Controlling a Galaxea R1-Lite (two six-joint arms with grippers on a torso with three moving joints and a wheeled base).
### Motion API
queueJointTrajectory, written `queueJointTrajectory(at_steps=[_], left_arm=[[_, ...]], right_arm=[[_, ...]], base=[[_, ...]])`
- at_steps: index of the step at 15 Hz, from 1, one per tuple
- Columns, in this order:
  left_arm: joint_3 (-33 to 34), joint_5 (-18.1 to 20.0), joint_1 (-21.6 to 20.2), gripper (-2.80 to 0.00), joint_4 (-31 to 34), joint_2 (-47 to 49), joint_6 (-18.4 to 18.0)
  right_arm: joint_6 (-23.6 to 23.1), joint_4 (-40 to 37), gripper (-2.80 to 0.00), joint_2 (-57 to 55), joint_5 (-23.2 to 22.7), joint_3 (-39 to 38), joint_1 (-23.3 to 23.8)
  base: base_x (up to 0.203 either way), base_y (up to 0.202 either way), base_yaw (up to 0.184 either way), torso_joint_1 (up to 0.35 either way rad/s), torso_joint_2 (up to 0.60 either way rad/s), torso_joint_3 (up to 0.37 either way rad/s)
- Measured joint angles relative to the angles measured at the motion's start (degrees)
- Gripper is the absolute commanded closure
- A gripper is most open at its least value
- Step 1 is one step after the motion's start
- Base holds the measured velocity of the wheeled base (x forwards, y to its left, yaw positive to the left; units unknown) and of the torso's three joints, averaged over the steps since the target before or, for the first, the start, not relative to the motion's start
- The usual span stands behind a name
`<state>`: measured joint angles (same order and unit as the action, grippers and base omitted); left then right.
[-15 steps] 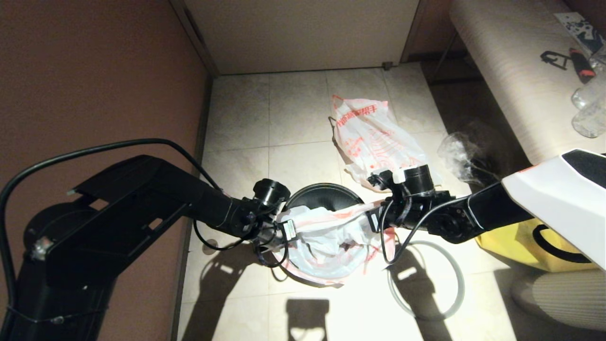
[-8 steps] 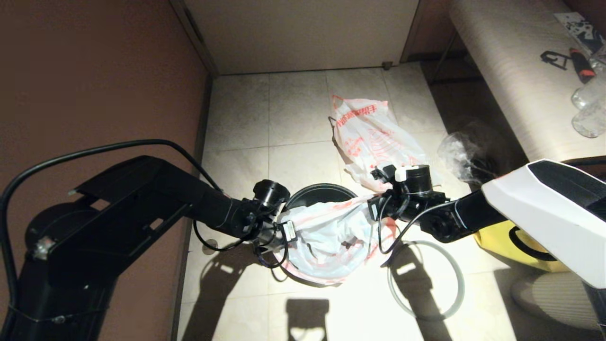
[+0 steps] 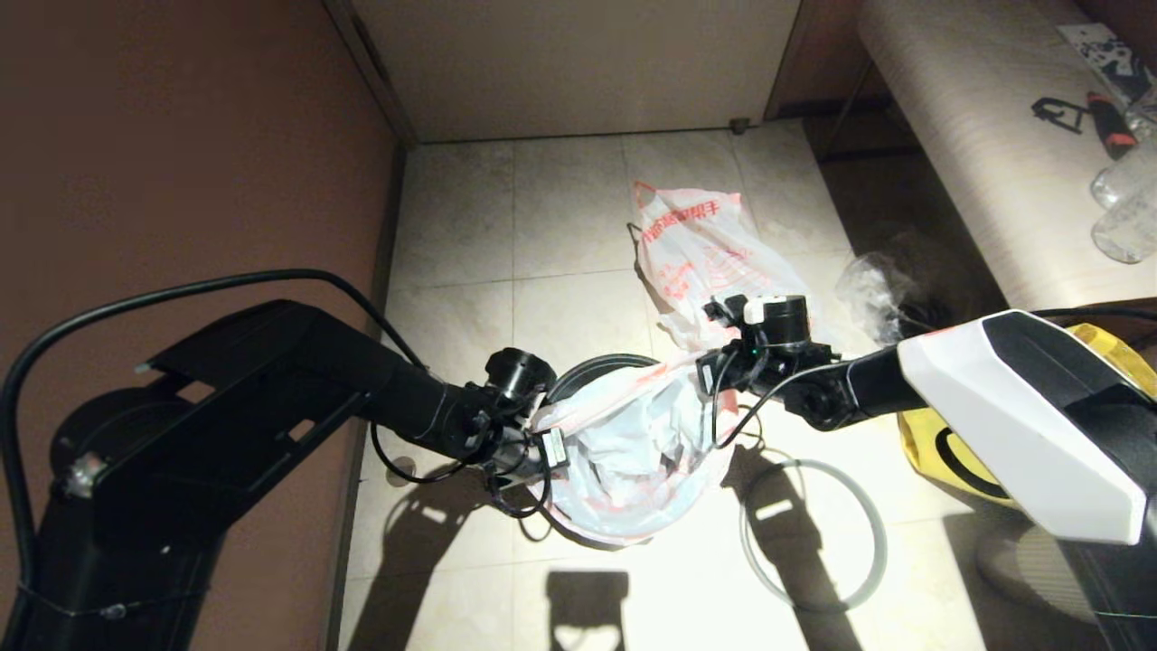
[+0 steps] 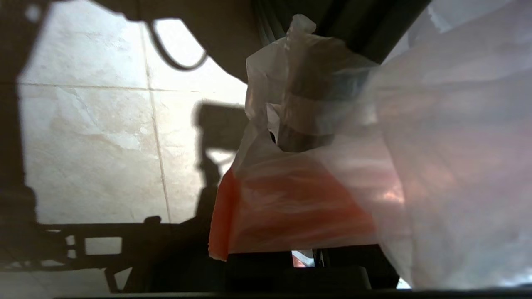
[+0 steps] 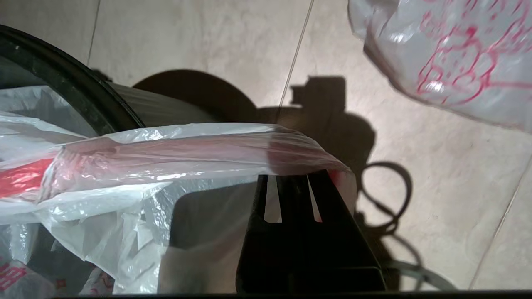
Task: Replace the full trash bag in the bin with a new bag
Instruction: Put the new garbage bag on the trash can
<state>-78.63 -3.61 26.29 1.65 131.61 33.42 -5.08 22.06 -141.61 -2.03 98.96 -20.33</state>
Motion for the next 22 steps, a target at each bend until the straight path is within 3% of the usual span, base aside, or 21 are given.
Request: queueJointTrajectory(at_steps=[4, 9, 13, 17, 22], left_arm=[[1.8, 4.3, 0.4, 0.0, -0.1, -1.3, -0.6], [2.4, 4.4, 0.4, 0.0, -1.0, -1.9, -0.8], [2.0, 4.3, 0.2, 0.0, -1.1, -1.6, -0.8], [1.9, 4.3, 0.3, 0.0, -1.2, -1.2, -0.8], [2.1, 4.8, 0.9, 0.0, -4.0, -0.3, -0.8]], right_arm=[[3.2, -3.7, 0.0, -0.3, -2.3, 0.0, 0.0], [4.0, -3.4, 0.0, 4.6, -6.3, -9.1, -0.4], [3.7, 2.0, 0.0, 13.4, -7.3, -22.4, -0.8], [3.1, 8.0, 0.0, 18.6, -7.4, -32.4, -4.6], [1.1, 11.1, 0.0, 16.1, -7.3, -32.8, -7.0]], base=[[0.0, 0.0, 0.0, 0.0, 0.0, 0.0], [0.0, 0.0, 0.0, 0.0, 0.0, 0.0], [0.0, 0.0, 0.0, 0.0, 0.0, 0.0], [0.0, 0.0, 0.0, 0.0, 0.0, 0.0], [0.0, 0.0, 0.0, 0.0, 0.0, 0.0]])
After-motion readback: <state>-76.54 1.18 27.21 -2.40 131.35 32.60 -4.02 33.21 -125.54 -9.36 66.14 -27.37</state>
